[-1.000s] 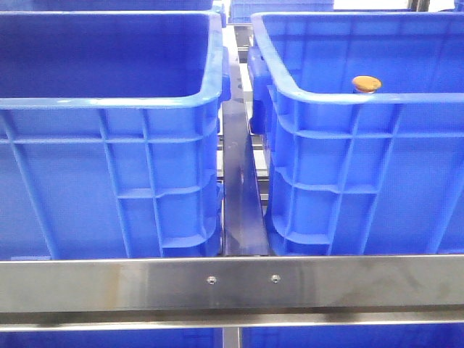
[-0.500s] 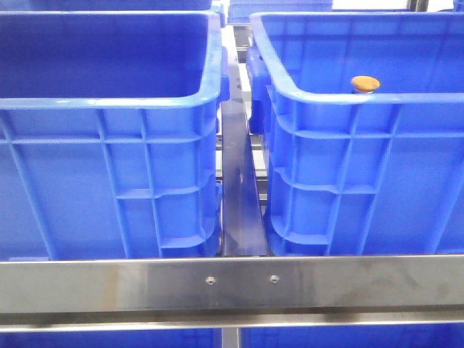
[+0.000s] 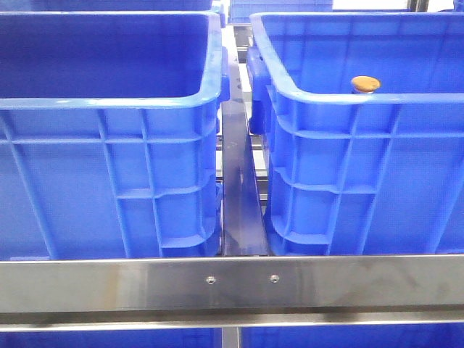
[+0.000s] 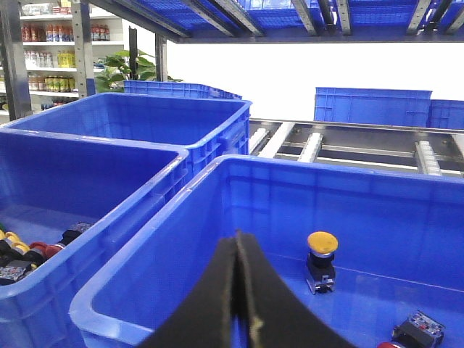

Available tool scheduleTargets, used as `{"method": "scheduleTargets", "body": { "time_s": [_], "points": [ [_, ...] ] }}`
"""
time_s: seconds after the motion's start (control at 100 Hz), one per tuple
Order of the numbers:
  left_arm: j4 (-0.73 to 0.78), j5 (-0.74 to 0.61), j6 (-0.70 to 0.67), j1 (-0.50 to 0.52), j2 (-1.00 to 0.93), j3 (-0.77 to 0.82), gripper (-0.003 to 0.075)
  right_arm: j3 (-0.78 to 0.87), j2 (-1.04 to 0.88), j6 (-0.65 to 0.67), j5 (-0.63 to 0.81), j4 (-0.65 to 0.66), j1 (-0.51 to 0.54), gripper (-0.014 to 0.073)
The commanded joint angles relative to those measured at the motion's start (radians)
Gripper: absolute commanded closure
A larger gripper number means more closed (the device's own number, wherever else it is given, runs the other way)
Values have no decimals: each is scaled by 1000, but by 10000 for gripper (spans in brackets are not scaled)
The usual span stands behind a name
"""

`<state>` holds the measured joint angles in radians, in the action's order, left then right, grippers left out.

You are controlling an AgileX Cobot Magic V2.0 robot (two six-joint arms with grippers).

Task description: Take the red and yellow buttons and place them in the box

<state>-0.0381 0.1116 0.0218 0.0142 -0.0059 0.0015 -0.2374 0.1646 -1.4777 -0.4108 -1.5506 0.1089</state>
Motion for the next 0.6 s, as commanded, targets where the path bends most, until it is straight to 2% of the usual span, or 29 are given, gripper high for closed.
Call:
{"method": "scheduleTargets", "body": {
  "time_s": [0.0, 0.3, 0.59],
  "points": [
    [-4, -78, -10, 3, -30, 52, 740, -26, 10, -3, -2, -33, -1, 658],
    [-4, -78, -10, 3, -30, 52, 740, -26, 9, -3, -1, -33, -3, 658],
    [-4, -78, -10, 3, -30, 52, 740, 13, -95, 11, 180, -38, -10, 658]
  ]
}}
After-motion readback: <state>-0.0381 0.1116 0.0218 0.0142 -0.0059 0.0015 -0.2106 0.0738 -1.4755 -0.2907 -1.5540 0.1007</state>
